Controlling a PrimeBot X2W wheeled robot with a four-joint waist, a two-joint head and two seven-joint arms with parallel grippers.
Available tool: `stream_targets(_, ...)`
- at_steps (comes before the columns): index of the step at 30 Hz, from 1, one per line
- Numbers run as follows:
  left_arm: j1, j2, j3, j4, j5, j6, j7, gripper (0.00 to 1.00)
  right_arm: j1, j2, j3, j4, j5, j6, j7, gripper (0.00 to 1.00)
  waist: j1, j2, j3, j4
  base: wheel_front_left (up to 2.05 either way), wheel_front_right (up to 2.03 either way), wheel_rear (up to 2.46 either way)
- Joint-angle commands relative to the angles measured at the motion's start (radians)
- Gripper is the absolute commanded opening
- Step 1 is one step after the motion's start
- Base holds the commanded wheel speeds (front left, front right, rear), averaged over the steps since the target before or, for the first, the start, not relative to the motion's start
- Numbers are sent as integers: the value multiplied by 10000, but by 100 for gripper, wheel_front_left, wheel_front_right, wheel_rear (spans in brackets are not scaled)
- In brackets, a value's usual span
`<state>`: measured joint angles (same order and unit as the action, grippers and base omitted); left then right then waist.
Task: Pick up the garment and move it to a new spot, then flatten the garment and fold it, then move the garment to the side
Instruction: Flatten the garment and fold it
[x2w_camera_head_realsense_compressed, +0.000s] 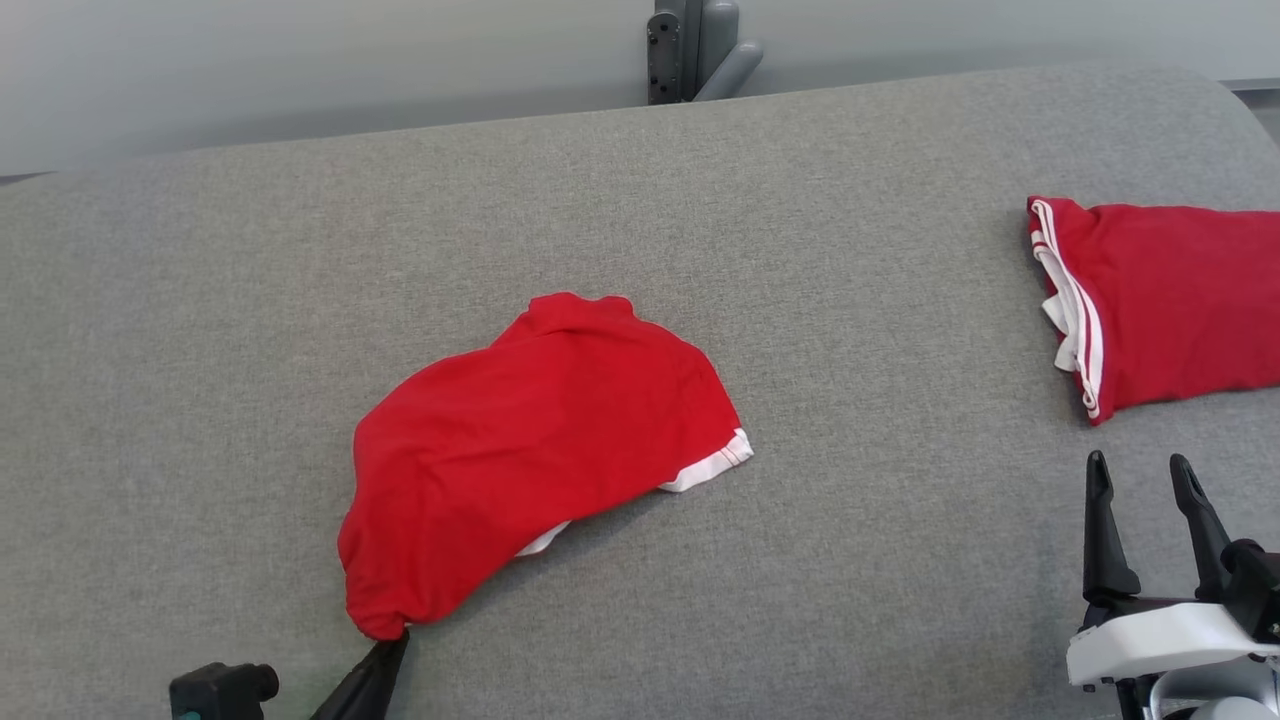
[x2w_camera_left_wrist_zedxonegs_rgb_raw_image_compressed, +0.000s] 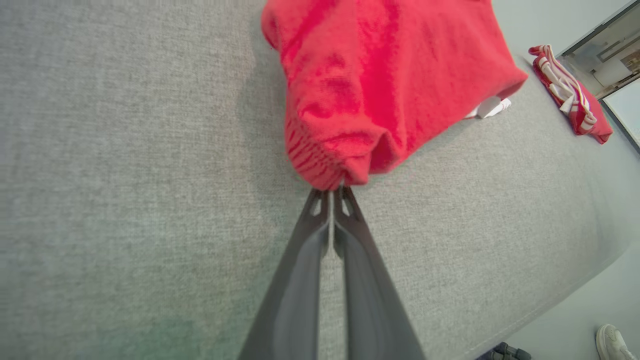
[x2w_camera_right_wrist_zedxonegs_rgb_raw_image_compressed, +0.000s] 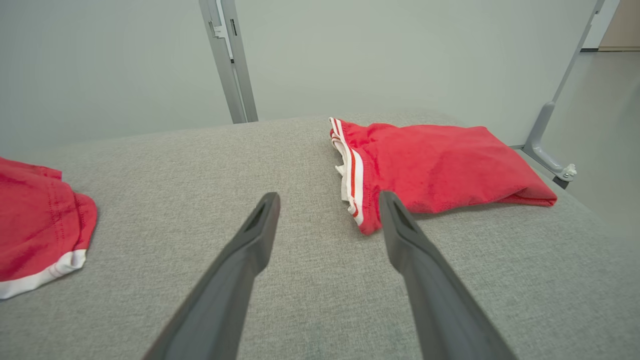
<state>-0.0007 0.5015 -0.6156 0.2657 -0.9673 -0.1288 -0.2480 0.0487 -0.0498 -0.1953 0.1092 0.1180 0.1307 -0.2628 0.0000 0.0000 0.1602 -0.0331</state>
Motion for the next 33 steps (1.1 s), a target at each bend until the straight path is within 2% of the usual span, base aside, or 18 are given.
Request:
stream_targets(1,13,309,-15,-244,-258,-35,134,0,86,-19,-4,-11,49,2,-23,100,0,0,-8,119,0,0,0)
stream_targets(5,222,1034,-201,-1182,-1342,-35,1211,0,71,-22,14,27,89,2,-24,100,0,0,-14,308,0,0,0)
stream_targets(11,384,2551,-424,-2420,-2940,-32,3836,0,-7,-22,62,77,112,2,-23,100,0,0,-3,474,0,0,0)
stream_targets(13,358,2780,-337,-2580,-3474,13,4342,0,-45,-22,85,96,126,2,-24,100,0,0,4,486,0,0,0)
stream_targets(19,284,3014,64,-2419,-5280,-9,5400,0,-87,-24,173,142,183,2,-24,100,0,0,46,417,0,0,0)
stream_targets(22,55,2813,228,-1796,-5817,22,5626,0,-100,-21,184,174,199,2,-24,100,0,0,77,349,0,0,0)
stream_targets(26,-263,2430,282,-836,-6082,84,5707,0,-135,-21,194,185,162,2,-24,100,0,0,119,271,0,0,0)
stream_targets(30,-606,2138,66,35,-5502,118,5511,0,-135,-22,160,167,94,2,-24,100,0,0,124,194,0,0,0)
stream_targets(32,-638,2087,-53,311,-5193,129,5304,48,-92,-22,131,163,70,2,-24,100,0,0,88,170,0,0,0)
stream_targets(33,-619,2108,-78,391,-4975,128,5118,100,-52,-22,123,152,67,2,-23,100,0,0,64,158,0,0,0)
